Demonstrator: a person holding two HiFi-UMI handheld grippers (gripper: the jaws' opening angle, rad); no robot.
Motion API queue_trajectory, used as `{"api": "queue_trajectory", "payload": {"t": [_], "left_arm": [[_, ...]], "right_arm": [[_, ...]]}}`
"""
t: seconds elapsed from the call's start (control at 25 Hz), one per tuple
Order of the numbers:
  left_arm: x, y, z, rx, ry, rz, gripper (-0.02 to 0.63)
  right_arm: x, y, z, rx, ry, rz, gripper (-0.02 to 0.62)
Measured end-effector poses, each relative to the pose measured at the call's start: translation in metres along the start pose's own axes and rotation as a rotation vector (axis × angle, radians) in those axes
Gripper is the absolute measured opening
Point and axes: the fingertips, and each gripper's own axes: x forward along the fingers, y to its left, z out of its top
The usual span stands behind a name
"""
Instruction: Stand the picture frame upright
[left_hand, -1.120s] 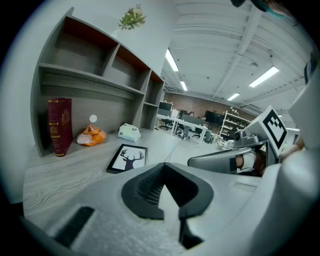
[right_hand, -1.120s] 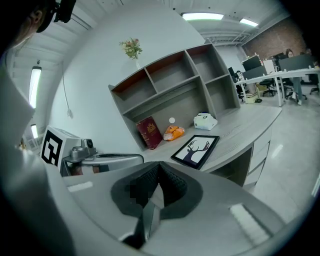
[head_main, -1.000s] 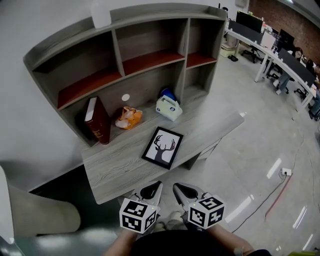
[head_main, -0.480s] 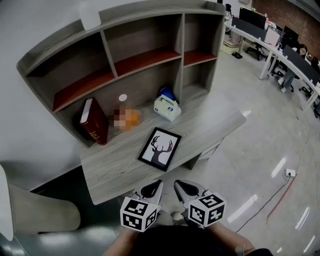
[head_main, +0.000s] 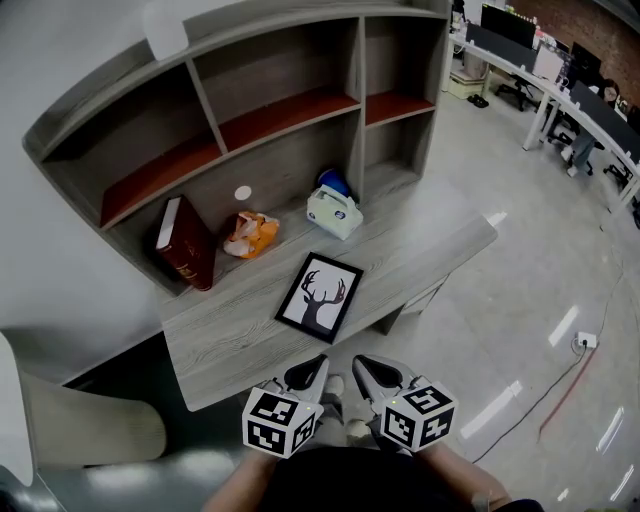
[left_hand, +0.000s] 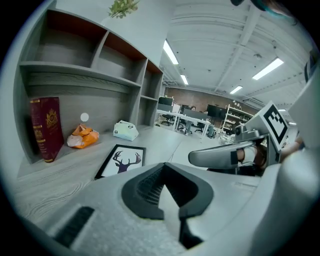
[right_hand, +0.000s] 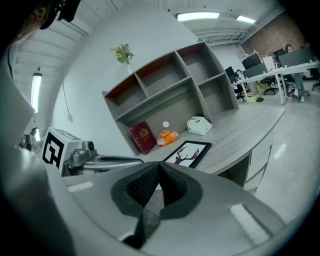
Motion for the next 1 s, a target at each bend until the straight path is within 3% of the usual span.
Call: {"api": "queue_trajectory", "payload": {"t": [0.44, 1.0], "left_arm": [[0.031, 0.015, 0.011, 0.016, 0.040, -0.048, -0.005], [0.060, 0.065, 0.024, -0.019, 0.076, -0.024, -0.005]], "right_arm": [[0.020, -0.023, 0.010, 0.019, 0.019, -0.038, -0.003], [0.065, -0.052, 0.031, 0.009, 0.084, -0.073, -0.003]]}}
